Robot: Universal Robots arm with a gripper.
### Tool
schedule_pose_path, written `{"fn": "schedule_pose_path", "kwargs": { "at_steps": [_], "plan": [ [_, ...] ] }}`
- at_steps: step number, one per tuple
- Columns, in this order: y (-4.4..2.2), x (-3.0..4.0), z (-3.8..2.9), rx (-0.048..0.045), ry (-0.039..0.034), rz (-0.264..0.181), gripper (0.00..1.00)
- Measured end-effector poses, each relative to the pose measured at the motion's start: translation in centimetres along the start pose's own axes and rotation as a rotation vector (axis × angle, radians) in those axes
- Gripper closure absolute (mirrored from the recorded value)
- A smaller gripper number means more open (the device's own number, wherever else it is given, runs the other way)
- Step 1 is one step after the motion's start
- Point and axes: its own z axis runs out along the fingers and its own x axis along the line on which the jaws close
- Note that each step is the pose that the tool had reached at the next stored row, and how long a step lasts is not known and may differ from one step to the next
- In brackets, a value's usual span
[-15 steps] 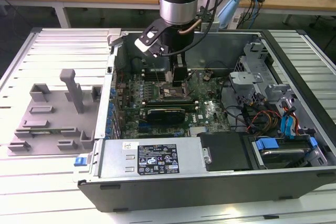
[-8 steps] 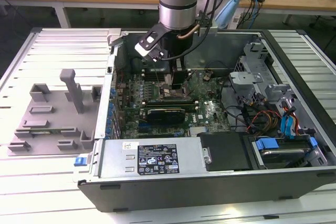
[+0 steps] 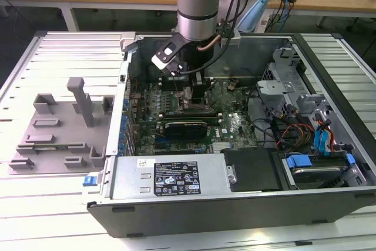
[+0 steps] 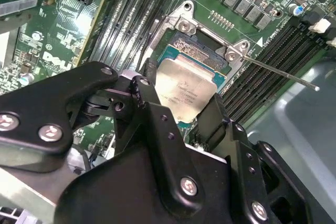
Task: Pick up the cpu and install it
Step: 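Place the cpu into insertion slot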
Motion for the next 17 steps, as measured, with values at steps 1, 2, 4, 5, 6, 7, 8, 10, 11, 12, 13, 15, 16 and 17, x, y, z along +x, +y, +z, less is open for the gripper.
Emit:
{"fn": "schedule_pose_path", "kwargs": {
  "at_steps": [1, 2, 4, 5, 6, 7, 8, 10, 11, 12, 13, 15, 16, 17],
  "plan": [
    [-0.02, 0.01, 0.18, 0.0, 0.0, 0.0, 0.45],
    [-0.04, 0.01, 0.4, 0.0, 0.0, 0.0, 0.45],
    [-0.08, 0.04, 0.95, 0.0, 0.0001, 0.0, 0.45],
    [-0.08, 0.06, 1.09, 0.0, 0.0001, 0.0, 0.45],
    [-0.09, 0.06, 1.18, 0.0, 0.0001, 0.0, 0.45],
    [-0.09, 0.08, 1.22, 0.0, 0.0, 0.0, 0.45],
    [-0.1, 0.11, 1.25, 0.0001, 0.0, 0.0, 0.45],
    [-0.08, 0.34, 1.36, -0.0001, 0.0002, 0.0, 0.45],
    [-0.1, 0.34, 1.58, 0.0, 0.0, 0.0, 0.45],
    [-0.11, 0.35, 1.79, 0.0, 0.0, 0.001, 0.45],
    [-0.12, 0.35, 1.92, 0.0, 0.0, 0.001, 0.45],
    [-0.12, 0.35, 2.09, 0.0001, -0.0002, 0.006, 0.45],
    [-0.13, 0.35, 2.14, 0.0001, -0.0003, 0.007, 0.45],
    [-0.13, 0.36, 2.24, 0.0001, -0.0003, 0.009, 0.45]
  ]
}}
